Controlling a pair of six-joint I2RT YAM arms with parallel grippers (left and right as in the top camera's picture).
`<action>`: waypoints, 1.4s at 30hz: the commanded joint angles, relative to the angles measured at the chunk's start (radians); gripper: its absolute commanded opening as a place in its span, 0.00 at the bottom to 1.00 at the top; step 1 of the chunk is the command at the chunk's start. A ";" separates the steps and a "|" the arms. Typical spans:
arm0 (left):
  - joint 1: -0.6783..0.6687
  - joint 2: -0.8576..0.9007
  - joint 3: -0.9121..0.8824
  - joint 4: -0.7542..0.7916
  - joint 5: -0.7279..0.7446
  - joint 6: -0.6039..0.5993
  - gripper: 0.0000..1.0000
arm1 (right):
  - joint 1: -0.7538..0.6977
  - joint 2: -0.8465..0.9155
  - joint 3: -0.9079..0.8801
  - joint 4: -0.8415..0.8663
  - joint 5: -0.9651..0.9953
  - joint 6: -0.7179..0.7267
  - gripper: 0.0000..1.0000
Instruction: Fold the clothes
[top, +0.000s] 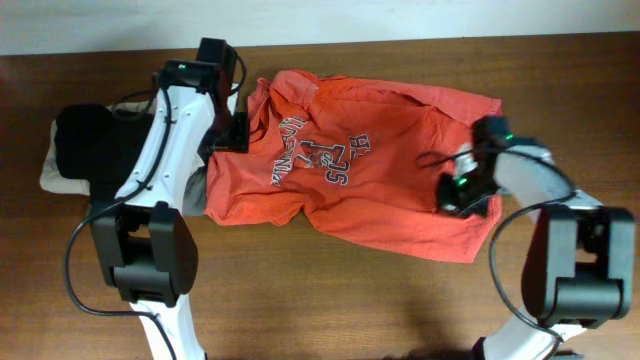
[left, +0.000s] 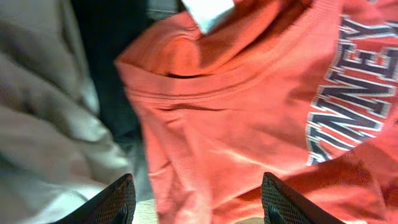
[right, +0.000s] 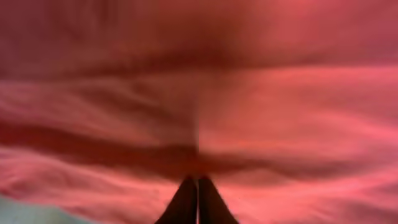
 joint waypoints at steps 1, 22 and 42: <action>-0.023 -0.034 0.021 -0.004 0.032 0.021 0.64 | 0.058 -0.015 -0.088 0.062 0.015 0.075 0.04; -0.027 -0.034 0.021 -0.005 0.043 0.021 0.65 | -0.310 -0.016 -0.099 0.108 0.191 0.261 0.04; -0.081 -0.423 0.117 -0.036 0.169 0.153 0.86 | -0.294 -0.311 0.052 -0.087 -0.259 -0.065 0.38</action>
